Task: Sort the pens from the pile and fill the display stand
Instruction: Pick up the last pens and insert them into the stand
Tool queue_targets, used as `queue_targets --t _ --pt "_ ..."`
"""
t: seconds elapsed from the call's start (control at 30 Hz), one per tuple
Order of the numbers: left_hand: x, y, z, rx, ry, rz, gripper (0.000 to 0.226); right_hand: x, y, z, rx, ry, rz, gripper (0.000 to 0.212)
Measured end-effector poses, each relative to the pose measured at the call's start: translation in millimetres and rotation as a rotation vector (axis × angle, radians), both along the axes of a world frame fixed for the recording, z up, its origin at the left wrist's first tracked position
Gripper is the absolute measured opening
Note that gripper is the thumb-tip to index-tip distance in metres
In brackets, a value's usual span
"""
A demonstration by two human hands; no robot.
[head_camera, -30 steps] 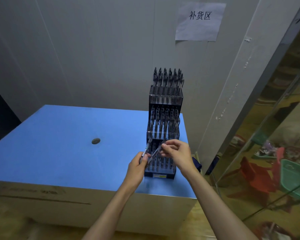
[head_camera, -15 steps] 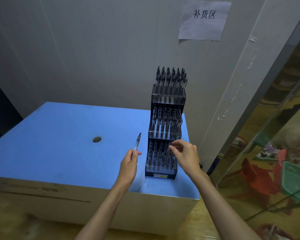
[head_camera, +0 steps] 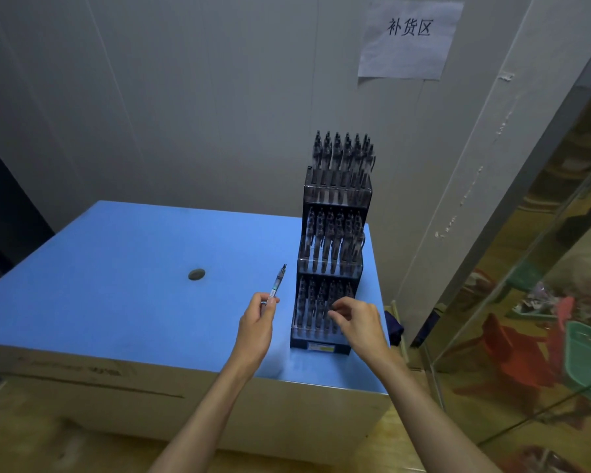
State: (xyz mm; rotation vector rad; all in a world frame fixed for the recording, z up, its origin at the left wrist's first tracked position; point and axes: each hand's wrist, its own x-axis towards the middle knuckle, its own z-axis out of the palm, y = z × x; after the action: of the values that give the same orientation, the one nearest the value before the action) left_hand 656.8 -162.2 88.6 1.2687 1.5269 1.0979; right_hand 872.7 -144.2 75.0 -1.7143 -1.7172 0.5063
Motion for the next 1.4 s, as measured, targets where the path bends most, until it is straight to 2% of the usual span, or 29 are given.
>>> queue_targets --t 0.3,0.43,0.53,0.63,0.73,0.8,0.87,0.97,1.1,1.27,1.4 --pt "3.2 0.6 1.0 0.031 0.017 -0.093 0.024 4.5 2.7 7.0 -0.032 -0.039 0.015 0.018" --pt "11.9 1.0 4.9 0.04 -0.014 -0.161 0.026 5.8 2.8 23.4 0.054 -0.006 0.036 0.02" --pt "22.6 2.1 9.9 0.051 -0.027 -0.224 0.027 1.2 -0.9 41.1 0.102 0.149 0.048 0.019" --pt "31.9 3.6 13.6 0.082 -0.011 -0.308 0.027 -2.0 -2.9 55.2 0.059 0.366 0.084 0.018" --pt "36.3 4.9 13.3 0.108 0.054 -0.359 0.03 -2.7 -3.5 64.0 -0.003 0.601 0.061 0.01" --pt "37.1 7.1 15.2 0.133 0.139 -0.36 0.03 -3.0 -4.2 70.1 -0.051 0.729 0.06 0.005" --pt "34.1 12.0 18.2 0.2 0.345 -0.337 0.027 -1.7 -4.6 75.9 -0.056 0.756 0.059 0.003" --pt "23.4 18.0 26.6 0.288 0.605 -0.285 0.029 5.8 -3.5 79.2 0.009 0.661 0.025 0.005" --pt "6.7 23.2 34.6 0.369 0.781 -0.256 0.04 21.8 -0.4 69.7 0.102 0.392 -0.008 0.007" --pt "-5.8 24.4 40.1 0.392 0.861 -0.245 0.047 30.4 -0.1 51.3 0.133 0.138 0.003 0.012" --pt "-8.1 24.9 38.3 0.387 0.85 -0.228 0.048 30.2 -0.4 38.1 0.121 0.037 0.027 0.017"
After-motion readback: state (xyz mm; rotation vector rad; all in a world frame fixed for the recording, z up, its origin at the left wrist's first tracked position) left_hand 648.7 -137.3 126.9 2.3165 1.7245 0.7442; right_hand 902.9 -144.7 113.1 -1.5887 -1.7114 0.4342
